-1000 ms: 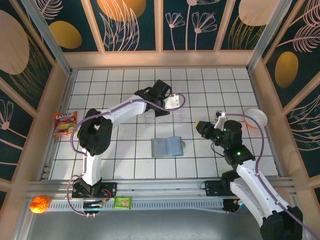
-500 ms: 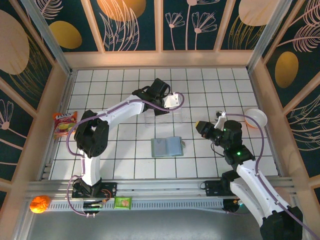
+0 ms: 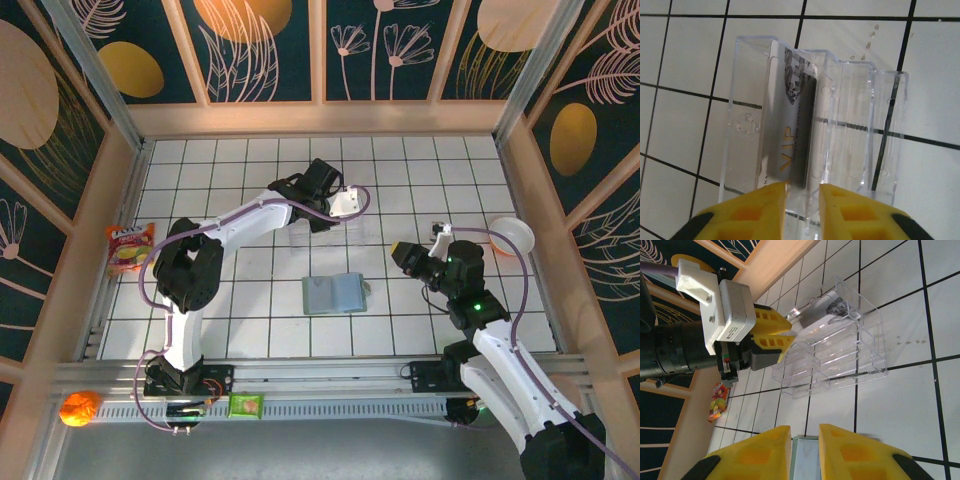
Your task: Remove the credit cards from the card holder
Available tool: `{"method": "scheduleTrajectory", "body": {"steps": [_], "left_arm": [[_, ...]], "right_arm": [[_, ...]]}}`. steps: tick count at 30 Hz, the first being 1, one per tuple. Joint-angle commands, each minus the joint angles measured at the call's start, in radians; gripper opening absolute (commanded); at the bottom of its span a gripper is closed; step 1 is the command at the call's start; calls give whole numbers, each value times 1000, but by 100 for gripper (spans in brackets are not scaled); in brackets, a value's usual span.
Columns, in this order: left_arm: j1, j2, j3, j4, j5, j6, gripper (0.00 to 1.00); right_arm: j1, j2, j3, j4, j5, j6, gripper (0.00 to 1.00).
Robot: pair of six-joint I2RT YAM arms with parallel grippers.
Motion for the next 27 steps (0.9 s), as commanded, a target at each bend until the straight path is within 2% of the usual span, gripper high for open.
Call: {"method": "scheduleTrajectory", "body": {"steps": [1, 7, 10, 15, 17, 19, 21, 24, 25, 26, 27], "left_arm": [[-6, -14, 18, 35, -19, -48, 33], [-5, -94, -25, 152, -69, -111, 35], [1, -161, -86, 280, -96, -192, 37], [32, -307, -167, 458, -71, -486, 44], [33, -413, -300, 608, -69, -648, 52], [32, -511, -440, 725, -121, -811, 63], [33, -611, -578, 808, -123, -915, 69], [34, -760, -774, 864, -189, -1050, 84], [34, -804, -821, 845, -220, -1081, 94], [34, -848, -864, 821, -240, -1098, 98], [34, -884, -899, 793, -262, -1119, 99]], "right_arm": [[-7, -8, -11, 24, -20, 2, 22], [-6, 12, -11, 27, -29, 4, 26], [12, 40, -12, 41, -33, 4, 30], [118, 131, 14, 36, 27, -30, 41], [206, 205, 38, 24, 98, -57, 43], [309, 292, 66, 20, 162, -83, 44], [402, 381, 101, 6, 224, -110, 45], [529, 514, 167, -28, 316, -151, 45], [572, 554, 190, -41, 350, -163, 45], [611, 589, 212, -49, 382, -175, 45], [640, 618, 230, -57, 405, -183, 46]]}}
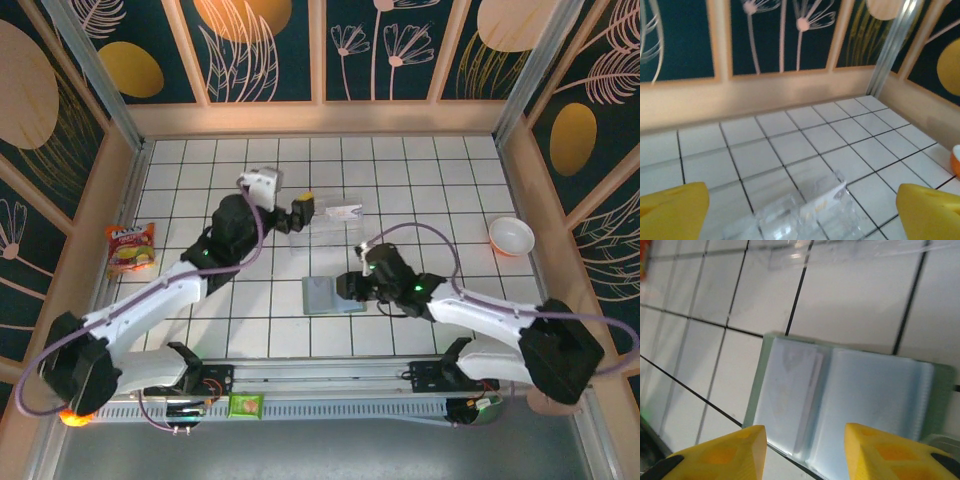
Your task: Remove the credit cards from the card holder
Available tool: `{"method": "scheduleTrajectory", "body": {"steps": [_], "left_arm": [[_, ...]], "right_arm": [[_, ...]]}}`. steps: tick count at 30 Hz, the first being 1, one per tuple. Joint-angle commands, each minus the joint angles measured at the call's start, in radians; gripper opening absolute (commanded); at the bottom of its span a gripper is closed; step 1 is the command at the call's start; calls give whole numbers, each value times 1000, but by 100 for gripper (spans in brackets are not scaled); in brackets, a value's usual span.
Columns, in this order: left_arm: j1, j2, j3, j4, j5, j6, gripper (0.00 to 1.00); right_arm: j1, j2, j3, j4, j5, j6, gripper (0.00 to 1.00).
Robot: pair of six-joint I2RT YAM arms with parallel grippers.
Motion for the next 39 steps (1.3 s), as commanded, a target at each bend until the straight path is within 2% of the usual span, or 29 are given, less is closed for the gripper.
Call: {"method": "scheduleTrajectory", "body": {"steps": [1, 6, 10, 15, 20, 28, 32, 34, 37, 39], "left_arm": [[2, -107, -127, -5, -108, -197, 99], [12, -271, -290, -134, -201, -324, 99], [40, -351, -386, -162, -187, -400, 99], [52, -376, -422, -169, -175, -418, 98], [56, -364, -431, -151, -135, -413, 91], [56, -351, -431, -149, -56, -377, 83], [56, -302, -432, -109, 67, -351, 70], [55, -248, -438, -68, 158, -367, 55], [50, -171, -468, 9, 260, -416, 32], [32, -134, -488, 47, 291, -441, 26]], "right_arm": [[101, 90, 78, -42, 166, -70, 45], [214, 249, 191, -88, 288, -112, 44], [260, 354, 275, -132, 372, -132, 43], [302, 437, 335, -181, 418, -140, 43], [332, 494, 364, -229, 446, -134, 42], [329, 510, 345, -225, 460, -94, 14], [316, 462, 316, -148, 446, -74, 4], [301, 417, 283, -81, 407, -67, 0], [277, 369, 244, -17, 371, -41, 0], [263, 345, 227, 3, 362, -25, 0]]}}
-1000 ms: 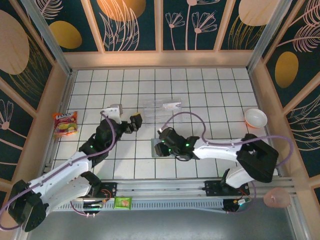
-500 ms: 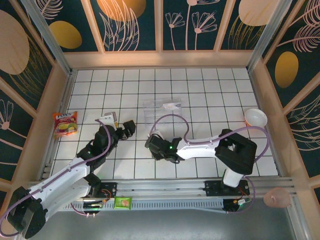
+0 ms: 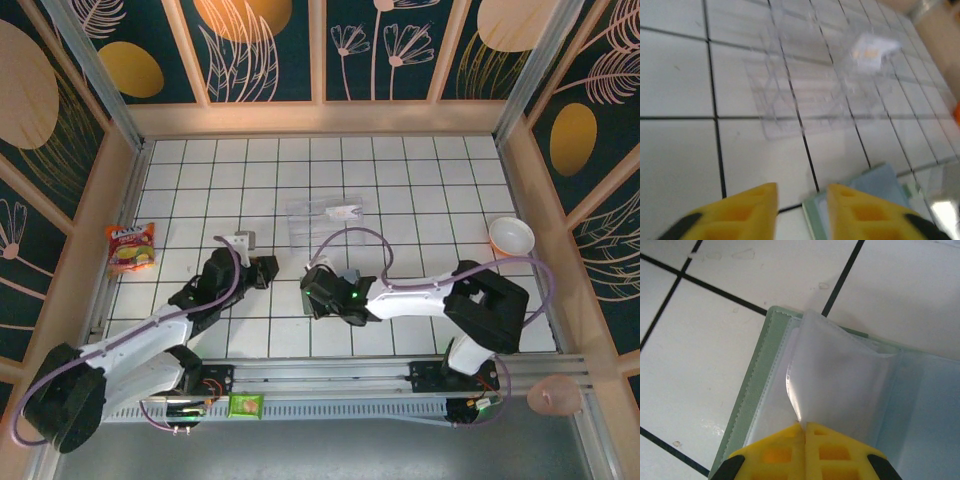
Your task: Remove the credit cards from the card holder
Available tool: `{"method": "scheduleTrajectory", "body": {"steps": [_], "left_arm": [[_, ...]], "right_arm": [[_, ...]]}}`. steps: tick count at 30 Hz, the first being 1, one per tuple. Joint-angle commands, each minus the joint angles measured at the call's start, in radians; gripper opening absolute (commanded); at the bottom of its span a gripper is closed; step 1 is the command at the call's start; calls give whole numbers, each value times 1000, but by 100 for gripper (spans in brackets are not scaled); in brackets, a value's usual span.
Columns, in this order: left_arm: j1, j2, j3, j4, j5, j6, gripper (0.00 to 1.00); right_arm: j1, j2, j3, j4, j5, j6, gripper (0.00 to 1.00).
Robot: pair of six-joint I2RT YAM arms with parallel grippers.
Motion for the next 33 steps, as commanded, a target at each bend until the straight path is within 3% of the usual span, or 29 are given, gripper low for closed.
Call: {"method": "scheduleTrajectory", "body": {"steps": [1, 6, 12, 25, 31, 33], "left_arm": [[-33, 54, -39, 117, 133, -50, 25], [-108, 190, -28, 207, 188, -75, 21], [-131, 310, 29, 213, 241, -57, 0], [-140, 436, 78, 179, 271, -45, 0], [-140, 485, 76, 127, 270, -44, 0], [-141, 506, 68, 135, 281, -47, 0]], "right_arm": [[-26, -60, -31, 78, -34, 47, 0], [-49, -71, -38, 98, -74, 58, 0], [-49, -60, -33, 93, -80, 62, 0], [-49, -54, -33, 89, -78, 76, 0], [-58, -70, -27, 26, -20, 112, 0], [-72, -89, -36, -13, 14, 141, 9]]}}
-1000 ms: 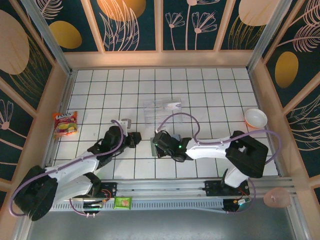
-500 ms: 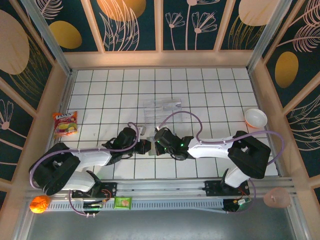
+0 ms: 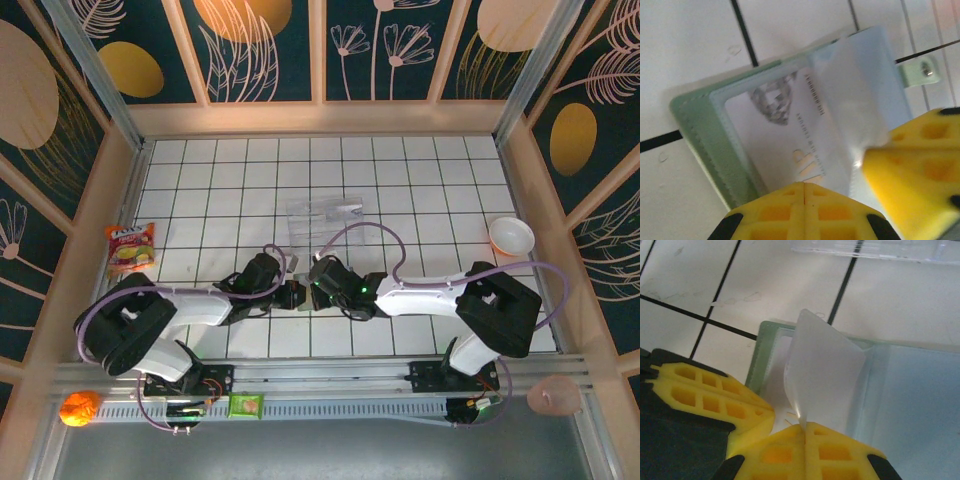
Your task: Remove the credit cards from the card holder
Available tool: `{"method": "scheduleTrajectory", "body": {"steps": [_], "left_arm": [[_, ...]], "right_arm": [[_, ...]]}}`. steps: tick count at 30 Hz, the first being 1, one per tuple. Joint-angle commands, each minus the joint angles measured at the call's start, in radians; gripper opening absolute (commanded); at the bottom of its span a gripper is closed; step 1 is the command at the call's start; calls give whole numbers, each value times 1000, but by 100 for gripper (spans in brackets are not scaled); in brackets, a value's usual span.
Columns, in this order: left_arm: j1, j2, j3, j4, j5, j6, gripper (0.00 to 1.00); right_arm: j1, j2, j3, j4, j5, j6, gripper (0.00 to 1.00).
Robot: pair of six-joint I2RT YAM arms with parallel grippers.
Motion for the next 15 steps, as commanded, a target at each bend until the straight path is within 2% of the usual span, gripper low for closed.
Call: {"method": "scheduleTrajectory", "body": {"steps": [1, 6, 9, 12, 15], "left_arm": [[-2, 35, -1, -18, 21, 9, 0], [-2, 45, 4, -24, 16, 21, 0], [-2, 47, 12, -25, 18, 29, 0], [-2, 45, 22, -34, 18, 39, 0], [-3, 30, 36, -48, 16, 46, 0]], "right_arm": [[-29, -51, -21, -89, 93, 66, 13], [-82, -139, -86, -214, 196, 139, 26], [-115, -230, -127, -268, 242, 164, 43], [-132, -325, -137, -248, 233, 123, 46], [-138, -396, -124, -179, 139, 41, 46]]}}
